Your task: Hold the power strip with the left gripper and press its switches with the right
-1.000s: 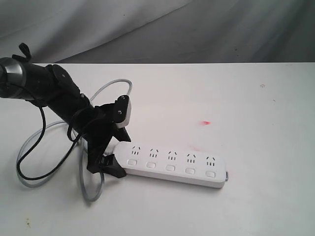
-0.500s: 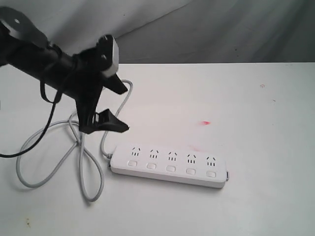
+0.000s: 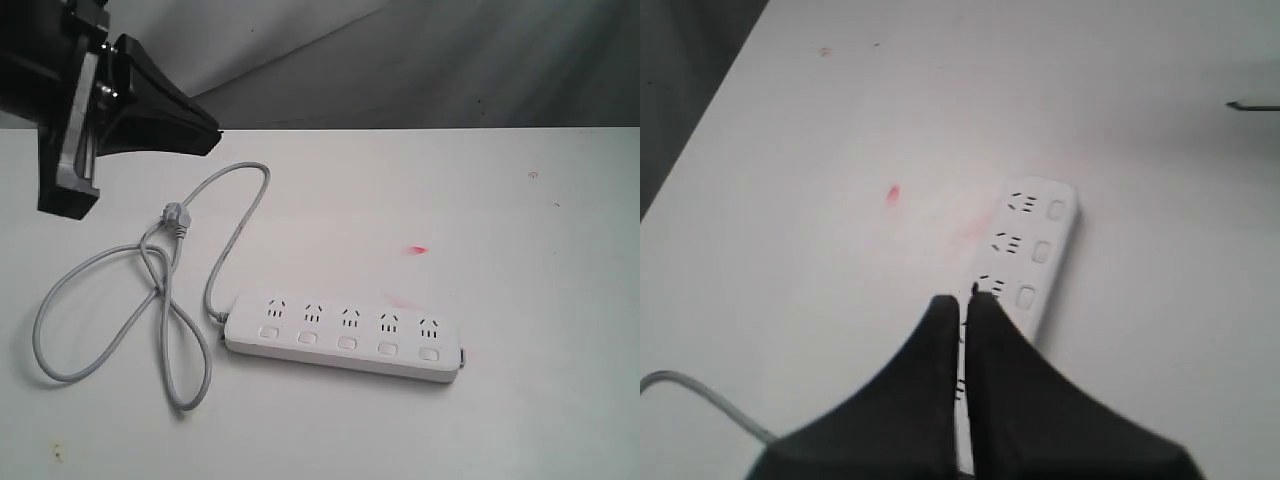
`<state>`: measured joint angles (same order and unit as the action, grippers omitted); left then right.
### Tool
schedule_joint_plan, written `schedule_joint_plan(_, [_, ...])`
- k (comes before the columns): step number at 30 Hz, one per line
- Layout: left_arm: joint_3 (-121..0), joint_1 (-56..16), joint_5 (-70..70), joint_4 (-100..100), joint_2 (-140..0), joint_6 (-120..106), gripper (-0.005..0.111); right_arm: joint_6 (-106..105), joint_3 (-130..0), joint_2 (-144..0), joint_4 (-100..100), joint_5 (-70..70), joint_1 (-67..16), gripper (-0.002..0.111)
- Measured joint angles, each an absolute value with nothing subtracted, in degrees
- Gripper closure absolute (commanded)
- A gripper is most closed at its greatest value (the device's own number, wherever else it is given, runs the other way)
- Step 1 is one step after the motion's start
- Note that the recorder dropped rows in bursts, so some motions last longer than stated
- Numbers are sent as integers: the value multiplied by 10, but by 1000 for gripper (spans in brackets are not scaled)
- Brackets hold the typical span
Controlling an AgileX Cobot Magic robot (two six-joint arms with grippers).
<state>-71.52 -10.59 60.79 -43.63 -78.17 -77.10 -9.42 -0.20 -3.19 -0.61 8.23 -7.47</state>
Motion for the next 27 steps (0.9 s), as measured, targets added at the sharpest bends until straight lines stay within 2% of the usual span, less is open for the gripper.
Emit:
schedule_joint_plan(17, [-715, -106, 622, -436, -761, -710, 106, -94, -2, -32, -6, 82, -75, 108])
schedule_joint_plan(22, [-679, -107, 538, -390, -705, -655, 106, -94, -2, -32, -6, 82, -75, 108])
schedule_joint_plan(27, [-570, -107, 430, -363, -588, -603, 106, -94, -2, -32, -6, 82, -75, 108])
